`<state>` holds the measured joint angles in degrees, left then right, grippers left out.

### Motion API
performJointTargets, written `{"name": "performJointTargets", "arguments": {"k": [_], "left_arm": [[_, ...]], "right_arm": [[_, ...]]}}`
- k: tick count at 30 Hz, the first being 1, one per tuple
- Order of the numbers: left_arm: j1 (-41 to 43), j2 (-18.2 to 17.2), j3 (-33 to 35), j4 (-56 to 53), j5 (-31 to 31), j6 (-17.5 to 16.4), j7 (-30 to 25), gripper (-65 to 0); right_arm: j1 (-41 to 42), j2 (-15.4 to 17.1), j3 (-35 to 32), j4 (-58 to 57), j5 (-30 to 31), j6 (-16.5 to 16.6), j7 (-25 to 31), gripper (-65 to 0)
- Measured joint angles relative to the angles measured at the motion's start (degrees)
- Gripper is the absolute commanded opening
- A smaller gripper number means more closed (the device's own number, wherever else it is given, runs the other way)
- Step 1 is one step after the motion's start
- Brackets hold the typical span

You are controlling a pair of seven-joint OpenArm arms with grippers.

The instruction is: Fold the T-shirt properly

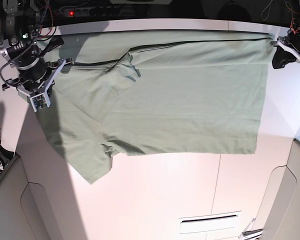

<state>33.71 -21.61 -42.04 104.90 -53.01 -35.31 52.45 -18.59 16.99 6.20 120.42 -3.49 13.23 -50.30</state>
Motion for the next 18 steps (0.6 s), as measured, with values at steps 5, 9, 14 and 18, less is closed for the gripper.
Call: {"name": "performJointTargets", "arguments": {"k": [5, 9, 14, 18], "left_arm": [[0.0, 0.0, 0.1, 2.5, 0.0, -0.1, 0.1, -49.7], [-1.9, 0.0, 0.1, 2.6, 0.8, -0.1, 0.2, -42.2], [-4.4, 0.0, 0.1, 2.6, 0.7, -0.1, 0.2, -42.3], [-6.1, 0.0, 0.1, 2.6, 0.7, -0.1, 0.1, -42.3]], "right_arm": [[0.0, 0.0, 0.0, 5.0, 0.4, -1.2, 0.1, -62.8], [0.0, 0.0, 0.0, 5.3, 0.4, -3.7, 2.1, -62.8], [1.0, 0.0, 0.0, 5.3, 0.0, -3.7, 2.7, -62.8], [4.0, 0.0, 0.0, 5.3, -0.3, -3.8, 2.8, -53.1]]}}
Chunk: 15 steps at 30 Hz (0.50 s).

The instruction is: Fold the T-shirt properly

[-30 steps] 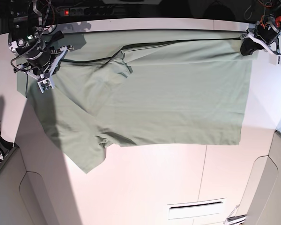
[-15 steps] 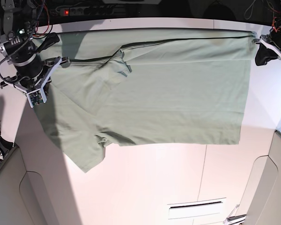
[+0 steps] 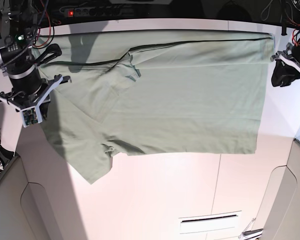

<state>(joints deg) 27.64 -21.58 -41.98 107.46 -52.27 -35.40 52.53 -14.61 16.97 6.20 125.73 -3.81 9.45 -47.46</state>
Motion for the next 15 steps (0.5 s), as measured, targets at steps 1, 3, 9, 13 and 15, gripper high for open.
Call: {"name": "performJointTargets", "arguments": {"k": [1, 3, 9, 13, 15], "left_arm": [[-0.1, 0.0, 0.0, 0.0, 0.0, 0.0, 0.0, -42.3], [-0.3, 0.0, 0.0, 0.0, 0.0, 0.0, -0.3, -42.3], [-0.2, 0.1, 0.0, 0.0, 0.0, 0.0, -0.3, -42.2], [-0.2, 0.1, 0.0, 0.0, 0.0, 0.0, -0.7, -42.2], [-0.2, 0.1, 0.0, 0.0, 0.1, -0.1, -0.7, -42.2]], "right_arm": [[0.8, 0.0, 0.0, 0.0, -0.1, 0.0, 0.0, -50.4], [2.4, 0.0, 0.0, 0.0, 0.0, -0.1, 0.0, -48.3], [9.2, -0.6, 0.0, -4.4, 0.1, 0.1, 2.9, -47.0], [15.6, -0.6, 0.0, -15.1, 0.1, 0.2, 3.0, -34.3], [19.4, -0.6, 0.1, -22.2, 0.1, 0.3, 4.9, -33.7]]}}
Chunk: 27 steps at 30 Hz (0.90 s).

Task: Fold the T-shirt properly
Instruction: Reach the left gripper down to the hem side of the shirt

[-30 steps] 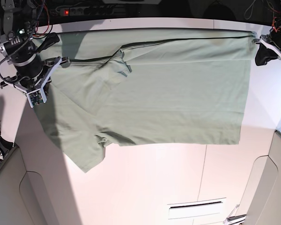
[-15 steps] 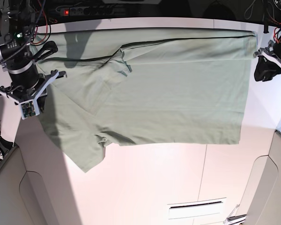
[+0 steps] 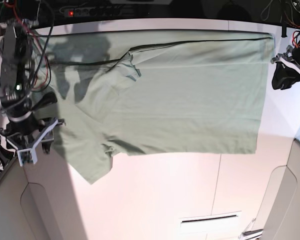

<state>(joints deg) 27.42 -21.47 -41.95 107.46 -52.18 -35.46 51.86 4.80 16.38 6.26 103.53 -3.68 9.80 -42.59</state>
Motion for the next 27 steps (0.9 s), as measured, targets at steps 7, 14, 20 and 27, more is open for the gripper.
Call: {"name": "performJointTargets", "arguments": {"k": [7, 14, 20, 27], "left_arm": [[0.0, 0.0, 0.0, 0.0, 0.0, 0.0, -0.1, -42.1], [0.0, 0.0, 0.0, 0.0, 0.3, 0.0, 0.0, -42.2], [0.0, 0.0, 0.0, 0.0, 0.3, 0.0, -0.5, -42.2], [0.0, 0.0, 0.0, 0.0, 0.3, 0.0, -0.7, -42.2]], "right_arm": [[17.0, 0.1, 0.0, -29.9, 10.1, 8.7, 1.7, -31.3], [31.1, 2.1, 0.1, -59.5, 19.1, 20.3, 1.8, -31.1], [34.0, 2.4, 0.1, -66.7, 20.4, 21.3, 1.9, -31.1], [32.2, 1.6, 0.1, -66.8, 20.7, 21.3, 2.8, -31.2]]}}
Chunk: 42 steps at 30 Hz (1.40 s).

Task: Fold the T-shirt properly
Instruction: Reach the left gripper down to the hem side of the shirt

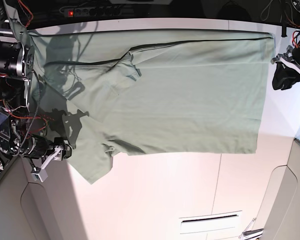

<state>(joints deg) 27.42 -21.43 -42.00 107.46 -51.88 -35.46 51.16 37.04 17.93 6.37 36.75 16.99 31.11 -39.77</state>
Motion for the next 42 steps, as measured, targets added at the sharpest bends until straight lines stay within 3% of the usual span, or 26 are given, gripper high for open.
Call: {"name": "performJointTargets", "arguments": {"k": [5, 7, 10, 18, 22, 26, 30, 34, 42], "left_arm": [[0.0, 0.0, 0.0, 0.0, 0.0, 0.0, 0.0, -42.2], [0.0, 0.0, 0.0, 0.0, 0.0, 0.0, 0.0, -42.2], [0.0, 0.0, 0.0, 0.0, 0.0, 0.0, 0.0, -42.2], [0.0, 0.0, 0.0, 0.0, 0.0, 0.0, -0.6, -42.1], [-1.7, 0.0, 0.0, -0.4, 4.0, 0.0, -2.7, -42.1], [-8.1, 0.0, 0.0, -4.6, 5.0, 0.0, -4.5, -42.0], [-14.5, 0.0, 0.7, -11.5, 7.8, 0.0, -6.2, -30.2], [-20.1, -0.5, 5.0, -20.3, 13.8, 2.4, -11.5, -29.9], [-34.6, -1.4, 15.5, -37.4, 21.3, 6.1, -14.5, -29.9]], "right_arm": [[-0.2, 0.0, 0.0, 0.0, 0.0, 0.0, 0.5, -33.6], [-0.2, 0.0, 0.0, 0.0, -0.1, 0.0, 0.5, -41.9], [-0.3, 0.0, 0.0, 0.0, -0.3, 0.0, -0.2, -64.9], [-0.5, -0.1, 0.0, 0.0, 2.6, 0.0, -0.3, -65.0], [-0.6, -0.2, 0.0, 0.0, 3.1, 0.0, -0.4, -65.0], [-0.7, -0.3, 0.0, 0.0, 3.2, 0.0, -0.3, -65.0], [-0.7, -0.3, 0.0, 0.0, 3.3, -0.1, -0.3, -65.0], [-0.7, -0.3, 0.0, 0.0, 3.3, -0.2, -0.5, -65.0], [-0.7, -0.3, 0.0, 0.0, 3.3, 0.0, -0.5, -65.0]]}}
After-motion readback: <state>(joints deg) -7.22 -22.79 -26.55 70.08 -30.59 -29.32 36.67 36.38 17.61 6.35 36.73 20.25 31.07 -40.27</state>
